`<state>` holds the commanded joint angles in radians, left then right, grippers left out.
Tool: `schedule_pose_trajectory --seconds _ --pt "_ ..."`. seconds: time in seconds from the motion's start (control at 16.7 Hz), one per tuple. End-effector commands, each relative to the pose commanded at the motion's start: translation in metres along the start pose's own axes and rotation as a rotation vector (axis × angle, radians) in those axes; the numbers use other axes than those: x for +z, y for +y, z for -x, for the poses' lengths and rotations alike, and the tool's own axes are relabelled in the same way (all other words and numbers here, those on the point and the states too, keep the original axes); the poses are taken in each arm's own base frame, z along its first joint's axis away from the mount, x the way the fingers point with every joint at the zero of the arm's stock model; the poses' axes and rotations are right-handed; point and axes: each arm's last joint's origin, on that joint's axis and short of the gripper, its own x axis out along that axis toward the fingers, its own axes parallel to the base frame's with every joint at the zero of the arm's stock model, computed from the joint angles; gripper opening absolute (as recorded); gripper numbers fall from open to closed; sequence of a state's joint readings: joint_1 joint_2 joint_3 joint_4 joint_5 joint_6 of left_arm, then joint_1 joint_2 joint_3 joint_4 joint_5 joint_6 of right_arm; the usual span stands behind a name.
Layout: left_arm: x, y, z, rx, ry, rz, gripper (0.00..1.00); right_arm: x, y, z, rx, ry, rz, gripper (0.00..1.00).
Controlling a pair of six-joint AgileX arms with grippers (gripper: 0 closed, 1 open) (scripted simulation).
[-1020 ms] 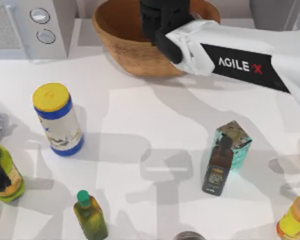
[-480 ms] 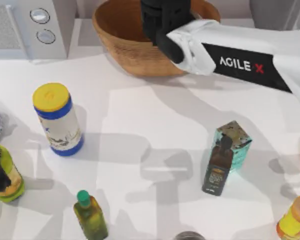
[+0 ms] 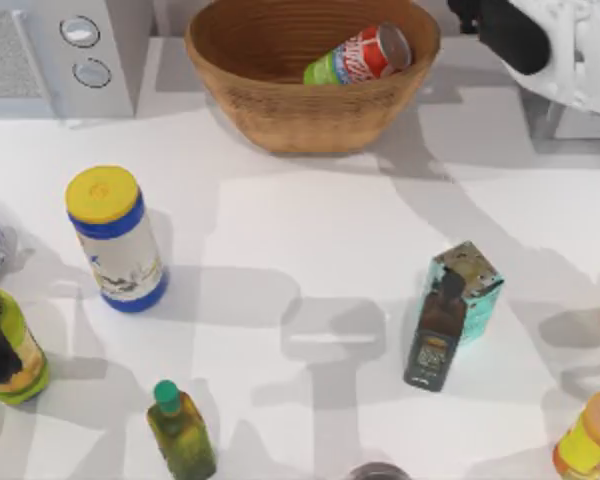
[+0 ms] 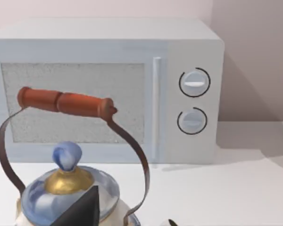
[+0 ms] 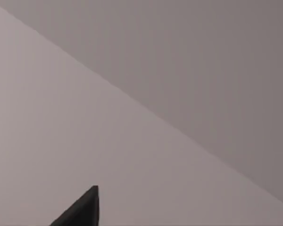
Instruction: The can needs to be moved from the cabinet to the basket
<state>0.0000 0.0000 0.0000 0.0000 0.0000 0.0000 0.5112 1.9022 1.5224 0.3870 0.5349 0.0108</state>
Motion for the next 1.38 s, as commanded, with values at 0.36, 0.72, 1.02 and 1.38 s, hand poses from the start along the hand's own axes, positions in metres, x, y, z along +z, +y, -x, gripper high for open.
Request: schedule_pose_trajectory --seconds 0.36,0.72,1.02,1.38 --pt "0.000 0.000 0.000 0.000 0.000 0.000 1.00 0.047 -0.123 0.129 0.006 -0.036 -0.008 1.00" --pt "0.000 0.000 0.000 0.000 0.000 0.000 1.00 -0.022 -0.194 0.257 0.016 -0.047 -0.005 1.00" --pt "0.000 0.000 0.000 0.000 0.000 0.000 1.00 -0.110 -0.211 0.295 0.017 -0.017 0.000 1.00" --pt "0.000 0.000 0.000 0.000 0.000 0.000 1.00 -0.151 -0.216 0.299 0.002 0.014 0.001 1.00"
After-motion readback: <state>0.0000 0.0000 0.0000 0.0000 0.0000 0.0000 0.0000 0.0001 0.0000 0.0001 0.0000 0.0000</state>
